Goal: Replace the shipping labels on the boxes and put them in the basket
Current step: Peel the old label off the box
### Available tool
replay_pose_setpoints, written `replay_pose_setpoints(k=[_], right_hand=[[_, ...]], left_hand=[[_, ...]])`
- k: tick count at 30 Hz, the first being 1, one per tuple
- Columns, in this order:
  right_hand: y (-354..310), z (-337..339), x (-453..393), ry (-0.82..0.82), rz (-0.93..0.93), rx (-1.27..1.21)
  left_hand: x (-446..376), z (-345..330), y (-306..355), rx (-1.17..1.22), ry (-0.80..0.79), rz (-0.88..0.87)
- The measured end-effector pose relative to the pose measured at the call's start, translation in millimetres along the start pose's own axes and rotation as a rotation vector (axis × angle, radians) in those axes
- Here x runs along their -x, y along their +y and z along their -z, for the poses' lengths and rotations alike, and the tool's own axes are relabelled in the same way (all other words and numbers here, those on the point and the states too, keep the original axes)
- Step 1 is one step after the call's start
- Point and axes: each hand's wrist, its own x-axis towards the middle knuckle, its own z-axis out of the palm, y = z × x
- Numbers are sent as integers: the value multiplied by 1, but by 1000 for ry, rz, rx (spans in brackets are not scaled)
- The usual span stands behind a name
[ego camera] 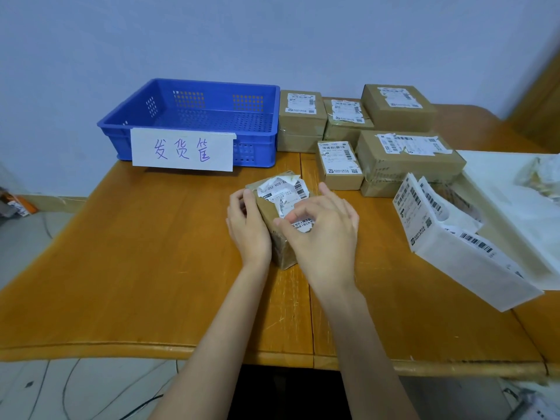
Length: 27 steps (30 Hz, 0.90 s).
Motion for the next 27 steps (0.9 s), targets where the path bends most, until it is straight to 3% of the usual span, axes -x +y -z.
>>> replay_pose_setpoints(k=[7, 11, 15, 19, 27], right_hand=[[3, 1, -8, 46, -3, 6], [11, 15, -11, -94, -5, -193], [17, 26, -12, -227, 13, -129], [20, 24, -11, -211, -1, -193], [21, 18, -11, -173, 45, -96]], left_hand=[[0, -3, 0, -7, 25, -5], [2, -3, 0, -11, 26, -7], [1, -3, 0, -23, 27, -7], [1, -3, -2, -34, 22, -4], [0, -4, -2, -37, 26, 0]])
